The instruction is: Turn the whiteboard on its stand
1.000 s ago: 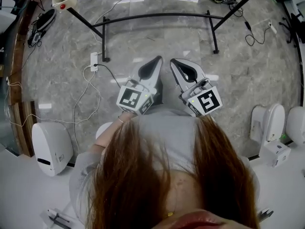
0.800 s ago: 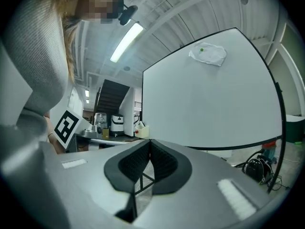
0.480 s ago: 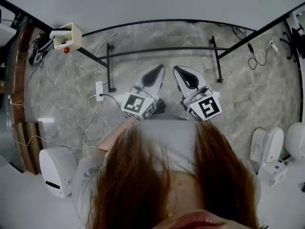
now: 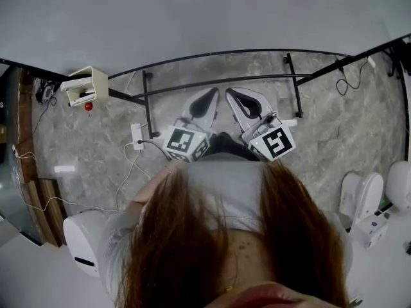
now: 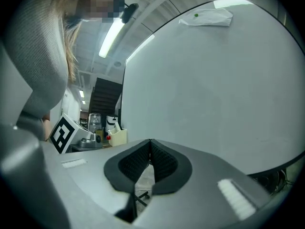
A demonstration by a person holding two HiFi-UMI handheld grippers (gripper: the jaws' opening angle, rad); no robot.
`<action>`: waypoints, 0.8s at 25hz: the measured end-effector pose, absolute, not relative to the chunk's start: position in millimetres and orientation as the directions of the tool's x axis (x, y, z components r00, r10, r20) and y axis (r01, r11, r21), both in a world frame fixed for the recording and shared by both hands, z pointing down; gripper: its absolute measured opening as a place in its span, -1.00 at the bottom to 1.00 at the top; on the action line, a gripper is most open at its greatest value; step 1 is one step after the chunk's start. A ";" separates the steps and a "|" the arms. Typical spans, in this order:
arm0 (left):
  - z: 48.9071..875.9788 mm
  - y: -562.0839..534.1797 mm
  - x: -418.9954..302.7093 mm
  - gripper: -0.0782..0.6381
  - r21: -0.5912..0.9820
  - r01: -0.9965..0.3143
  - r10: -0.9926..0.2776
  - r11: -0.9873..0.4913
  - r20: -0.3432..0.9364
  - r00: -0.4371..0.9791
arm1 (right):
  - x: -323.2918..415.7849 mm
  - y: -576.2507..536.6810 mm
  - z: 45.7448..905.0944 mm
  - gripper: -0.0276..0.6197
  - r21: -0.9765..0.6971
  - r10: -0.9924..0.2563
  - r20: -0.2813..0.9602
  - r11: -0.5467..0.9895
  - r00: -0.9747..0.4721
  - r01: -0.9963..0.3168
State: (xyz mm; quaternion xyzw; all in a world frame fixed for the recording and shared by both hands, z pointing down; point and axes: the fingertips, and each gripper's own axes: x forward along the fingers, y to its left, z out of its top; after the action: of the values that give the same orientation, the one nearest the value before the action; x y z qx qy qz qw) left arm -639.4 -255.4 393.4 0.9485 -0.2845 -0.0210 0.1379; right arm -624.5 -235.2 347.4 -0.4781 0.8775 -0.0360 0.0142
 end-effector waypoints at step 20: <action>400.9 -276.4 -539.6 -0.78 0.286 -0.439 -0.455 -0.851 0.013 0.890 | -526.7 -254.7 359.1 -0.91 -0.059 -0.888 0.038 0.455 -0.457 -0.889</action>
State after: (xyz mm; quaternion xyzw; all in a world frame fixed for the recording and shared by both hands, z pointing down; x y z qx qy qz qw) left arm -539.6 -276.4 400.9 0.9617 -0.2325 -0.0274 0.1422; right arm -526.7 -254.7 359.1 -0.5209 0.8529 -0.0351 -0.0011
